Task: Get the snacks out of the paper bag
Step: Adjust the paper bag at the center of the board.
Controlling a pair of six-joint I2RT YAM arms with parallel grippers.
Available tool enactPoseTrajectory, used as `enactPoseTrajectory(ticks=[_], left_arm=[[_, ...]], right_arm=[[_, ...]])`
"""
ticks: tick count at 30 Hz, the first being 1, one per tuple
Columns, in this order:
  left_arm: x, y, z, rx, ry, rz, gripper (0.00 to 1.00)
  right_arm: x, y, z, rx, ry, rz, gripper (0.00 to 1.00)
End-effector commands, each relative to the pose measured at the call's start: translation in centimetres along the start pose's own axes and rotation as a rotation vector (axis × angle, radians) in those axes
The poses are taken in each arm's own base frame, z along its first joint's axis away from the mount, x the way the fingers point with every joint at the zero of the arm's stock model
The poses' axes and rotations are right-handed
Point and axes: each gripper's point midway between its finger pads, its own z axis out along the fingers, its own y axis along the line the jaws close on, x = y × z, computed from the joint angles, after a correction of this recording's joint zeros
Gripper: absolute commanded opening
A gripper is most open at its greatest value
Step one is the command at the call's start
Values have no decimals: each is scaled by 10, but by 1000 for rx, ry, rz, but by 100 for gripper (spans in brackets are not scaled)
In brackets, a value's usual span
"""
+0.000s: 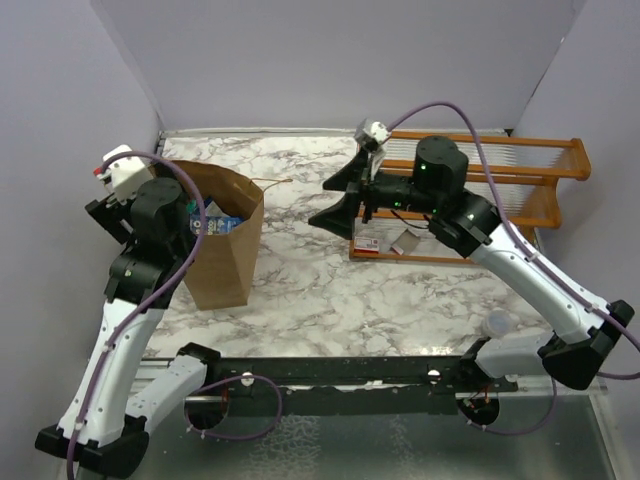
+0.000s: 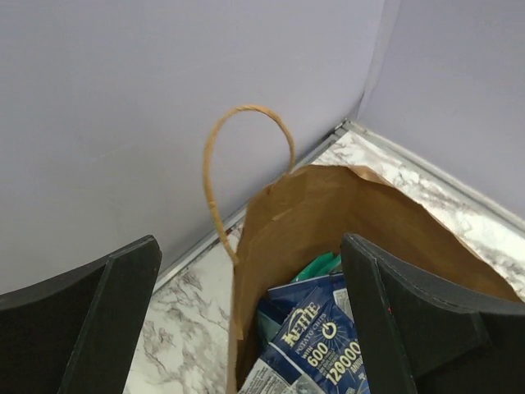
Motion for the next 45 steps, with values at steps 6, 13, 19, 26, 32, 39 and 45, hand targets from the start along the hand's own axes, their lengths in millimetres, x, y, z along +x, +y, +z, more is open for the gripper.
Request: enactPoseTrajectory(ticks=[6,13,19,26,32,39,45], left_arm=[[-8,-28,-1,115,12,-96,92],[-34,-21,-9,136,-18,-73,92],[-63,-37,-15,220,3,-64,96],[-45,-64,-14,288,107,-40,96],[-33,-61,-13,282,85,-70,94],[-24,-63,-11,276,92,-103,93],[-18,-71,-10,275,126,-155,95]], right_arm=[[-9,-38,56,78,-5,-647,91],[-14,-44,80,2,-68,-1041,80],[4,-63,113,-66,12,-1141,66],[7,-62,115,-46,-55,-1126,36],[-3,-69,88,78,-80,-1039,2],[5,-66,49,70,-110,-1033,1],[28,-73,28,59,-46,-1003,1]])
